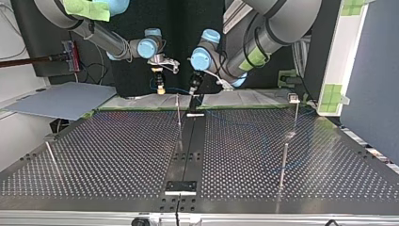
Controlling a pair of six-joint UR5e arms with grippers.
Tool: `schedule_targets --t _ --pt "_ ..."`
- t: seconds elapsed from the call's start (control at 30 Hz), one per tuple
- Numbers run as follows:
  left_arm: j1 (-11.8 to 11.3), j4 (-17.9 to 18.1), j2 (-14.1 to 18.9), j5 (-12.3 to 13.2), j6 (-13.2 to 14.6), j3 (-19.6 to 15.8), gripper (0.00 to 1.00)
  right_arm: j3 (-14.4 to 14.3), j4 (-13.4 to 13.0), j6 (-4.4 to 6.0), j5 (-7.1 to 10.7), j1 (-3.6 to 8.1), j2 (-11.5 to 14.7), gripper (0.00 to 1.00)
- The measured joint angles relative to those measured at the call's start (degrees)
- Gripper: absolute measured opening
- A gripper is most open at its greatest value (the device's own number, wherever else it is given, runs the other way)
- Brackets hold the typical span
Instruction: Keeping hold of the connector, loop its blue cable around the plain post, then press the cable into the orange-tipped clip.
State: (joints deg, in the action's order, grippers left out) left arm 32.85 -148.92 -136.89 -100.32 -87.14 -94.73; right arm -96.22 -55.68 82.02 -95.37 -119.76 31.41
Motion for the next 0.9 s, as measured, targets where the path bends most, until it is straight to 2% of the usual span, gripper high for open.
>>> schedule_targets --t 0.23,0.37,0.9 --pt "0.8 3.6 -0.1 3.5 -3.1 0.1 1.0 0.0 -0.1 0.0 0.0 0.0 0.0 0.0" --pt "1.0 5.0 -0.2 4.9 -3.8 0.0 1.0 0.0 -0.1 0.0 0.0 0.0 0.0 0.0" --pt "1.0 5.1 -0.2 4.9 -4.0 0.0 1.0 0.0 0.0 0.0 0.05 0.03 0.0 0.0"
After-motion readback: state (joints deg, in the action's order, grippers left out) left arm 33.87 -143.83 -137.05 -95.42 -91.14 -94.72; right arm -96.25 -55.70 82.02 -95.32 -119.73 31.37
